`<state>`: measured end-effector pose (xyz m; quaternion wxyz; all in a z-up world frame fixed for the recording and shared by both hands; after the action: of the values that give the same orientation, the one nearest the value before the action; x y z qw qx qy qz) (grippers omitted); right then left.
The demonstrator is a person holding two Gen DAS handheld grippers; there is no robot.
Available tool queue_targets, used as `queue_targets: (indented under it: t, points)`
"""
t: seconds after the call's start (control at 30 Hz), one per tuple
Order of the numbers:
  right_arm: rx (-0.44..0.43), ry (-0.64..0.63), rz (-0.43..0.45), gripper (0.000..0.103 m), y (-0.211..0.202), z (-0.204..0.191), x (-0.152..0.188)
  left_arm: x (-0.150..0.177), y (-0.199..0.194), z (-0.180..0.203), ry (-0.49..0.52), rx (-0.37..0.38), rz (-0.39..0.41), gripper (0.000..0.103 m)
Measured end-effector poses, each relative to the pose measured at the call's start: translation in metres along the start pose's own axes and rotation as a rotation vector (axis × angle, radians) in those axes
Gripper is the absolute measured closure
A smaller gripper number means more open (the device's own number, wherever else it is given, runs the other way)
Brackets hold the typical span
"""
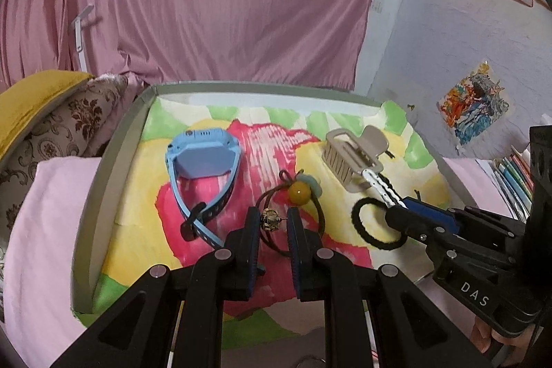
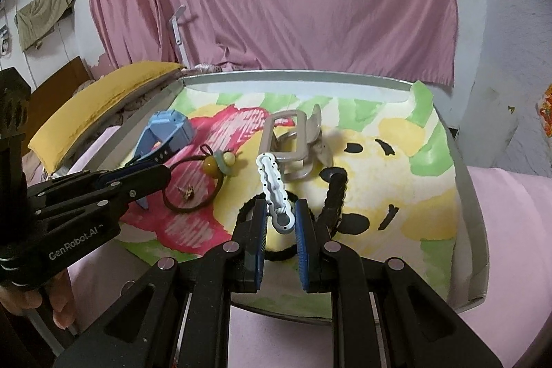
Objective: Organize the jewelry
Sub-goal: 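Lift the gold ring and white keychain into the grey tray and open both tools, then withdraw both tools from the tray toward the last jewelry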
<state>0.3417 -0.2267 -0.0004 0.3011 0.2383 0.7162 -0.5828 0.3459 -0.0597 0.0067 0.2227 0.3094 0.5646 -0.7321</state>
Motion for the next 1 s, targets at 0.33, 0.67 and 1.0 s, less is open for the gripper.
queue_targets:
  t: [0.33,0.67,1.0]
  points:
    - [-0.002,0.031,0.008,0.08,-0.001,0.004,0.001,0.001,-0.004,-0.006,-0.041,0.034,0.019,0.067]
    - [-0.025,0.063,0.169,0.037,-0.048,0.004,0.006,0.0,-0.052,-0.011,-0.06,0.055,0.229,0.026]
    - [-0.032,0.036,0.433,0.005,-0.128,-0.008,0.022,0.018,-0.127,-0.017,-0.048,0.029,0.453,0.0]
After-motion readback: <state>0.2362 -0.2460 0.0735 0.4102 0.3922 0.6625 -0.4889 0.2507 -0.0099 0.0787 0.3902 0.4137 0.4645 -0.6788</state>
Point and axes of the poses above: each gripper's, at about its wrist camera, not at the fingertips, and y roughly the way its jaws point, z to its right, x to its underside, the point moved 3 cm from there along y, roughly the way its jaws point, and after that the axes turned 1 degree about -x, right-handed, at the moved point
